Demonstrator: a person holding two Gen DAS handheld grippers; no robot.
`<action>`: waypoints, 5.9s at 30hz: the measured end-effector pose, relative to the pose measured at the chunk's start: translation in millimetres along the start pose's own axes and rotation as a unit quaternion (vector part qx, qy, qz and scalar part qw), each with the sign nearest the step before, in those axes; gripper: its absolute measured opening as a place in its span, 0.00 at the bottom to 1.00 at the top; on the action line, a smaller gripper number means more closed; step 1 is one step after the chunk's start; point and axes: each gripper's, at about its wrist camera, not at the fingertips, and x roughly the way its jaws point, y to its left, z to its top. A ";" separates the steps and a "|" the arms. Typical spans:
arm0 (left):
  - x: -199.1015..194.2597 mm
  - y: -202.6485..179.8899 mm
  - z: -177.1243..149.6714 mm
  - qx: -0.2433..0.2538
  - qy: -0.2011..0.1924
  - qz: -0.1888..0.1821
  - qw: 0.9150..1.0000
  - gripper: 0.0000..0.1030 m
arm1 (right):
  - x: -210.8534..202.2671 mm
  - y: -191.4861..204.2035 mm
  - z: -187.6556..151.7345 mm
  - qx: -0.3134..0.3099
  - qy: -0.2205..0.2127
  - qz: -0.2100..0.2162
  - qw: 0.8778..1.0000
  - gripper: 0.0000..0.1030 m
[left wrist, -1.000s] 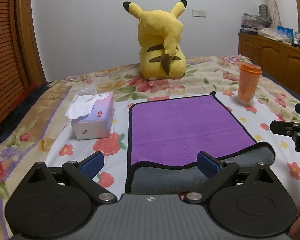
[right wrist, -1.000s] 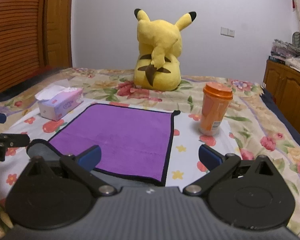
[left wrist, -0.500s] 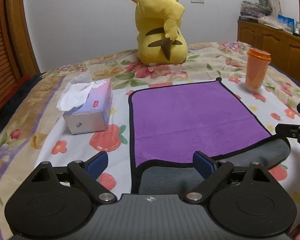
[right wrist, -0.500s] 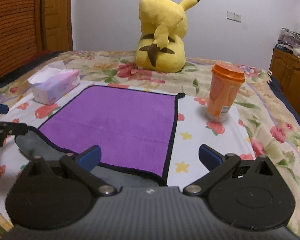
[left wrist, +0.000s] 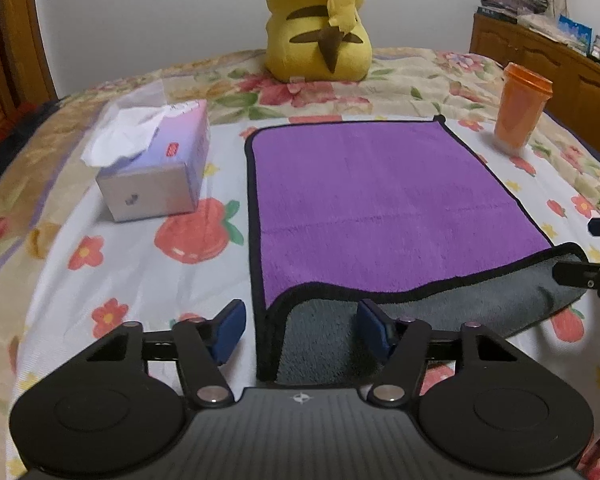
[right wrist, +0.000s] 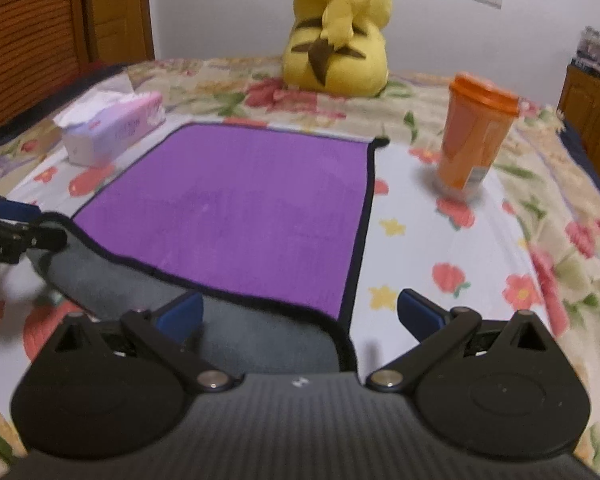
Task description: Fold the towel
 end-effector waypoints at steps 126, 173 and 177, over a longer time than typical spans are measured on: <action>-11.3 3.2 58.8 0.000 -0.134 -0.021 0.991 0.08 | 21.4 -45.3 54.7 0.007 -0.067 0.067 0.995 0.08; 36.8 10.7 115.1 -0.002 -0.173 -0.007 0.985 0.08 | 60.8 -50.9 103.1 -0.039 -0.111 0.054 0.992 0.07; 43.6 14.2 122.0 -0.006 -0.173 0.000 0.985 0.08 | 66.9 -52.3 110.4 -0.042 -0.120 0.052 0.991 0.07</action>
